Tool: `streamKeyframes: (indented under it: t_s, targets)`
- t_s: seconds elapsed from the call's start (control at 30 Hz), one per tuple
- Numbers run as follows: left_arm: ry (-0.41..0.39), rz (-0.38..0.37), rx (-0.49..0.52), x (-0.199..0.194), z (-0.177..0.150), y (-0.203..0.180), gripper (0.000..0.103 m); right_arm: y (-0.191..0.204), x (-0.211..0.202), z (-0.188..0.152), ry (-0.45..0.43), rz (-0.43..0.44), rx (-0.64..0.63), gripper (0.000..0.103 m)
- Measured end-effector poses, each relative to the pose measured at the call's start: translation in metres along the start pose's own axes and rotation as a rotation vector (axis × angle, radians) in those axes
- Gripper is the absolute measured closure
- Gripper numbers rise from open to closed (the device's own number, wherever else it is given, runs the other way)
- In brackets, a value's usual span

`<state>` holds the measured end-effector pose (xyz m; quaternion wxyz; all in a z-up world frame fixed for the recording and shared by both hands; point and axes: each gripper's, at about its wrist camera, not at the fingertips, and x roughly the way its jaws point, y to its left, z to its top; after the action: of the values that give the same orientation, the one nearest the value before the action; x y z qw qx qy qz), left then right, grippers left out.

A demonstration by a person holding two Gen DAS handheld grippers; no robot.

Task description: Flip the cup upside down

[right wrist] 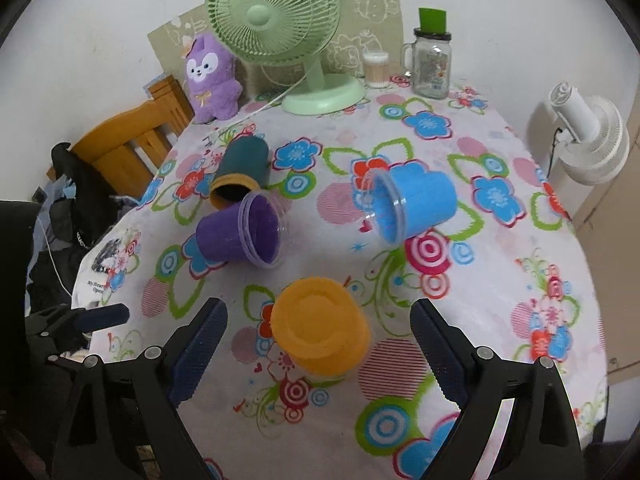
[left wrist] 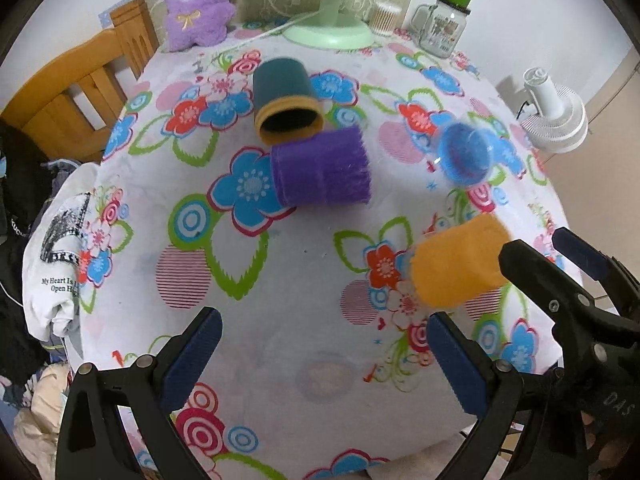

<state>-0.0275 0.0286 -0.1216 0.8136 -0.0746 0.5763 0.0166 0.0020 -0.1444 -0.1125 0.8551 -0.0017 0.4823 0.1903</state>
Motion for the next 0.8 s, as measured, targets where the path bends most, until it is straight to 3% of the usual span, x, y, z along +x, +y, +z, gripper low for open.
streamKeyframes:
  t_s: [0.2,0.47,0.8]
  targets:
    - [-0.056,0.035,0.025,-0.032,0.009,-0.01,0.0,-0.007,-0.032,0.014,-0.017,-0.031,-0.012,0.009]
    - [-0.087,0.021,0.012,-0.074,0.015,-0.019,0.0,-0.015,-0.072,0.031,-0.023,-0.063,0.01,0.009]
    - [-0.181,-0.054,-0.052,-0.13,0.012,-0.016,0.0,-0.004,-0.119,0.038,-0.109,-0.114,-0.032,0.009]
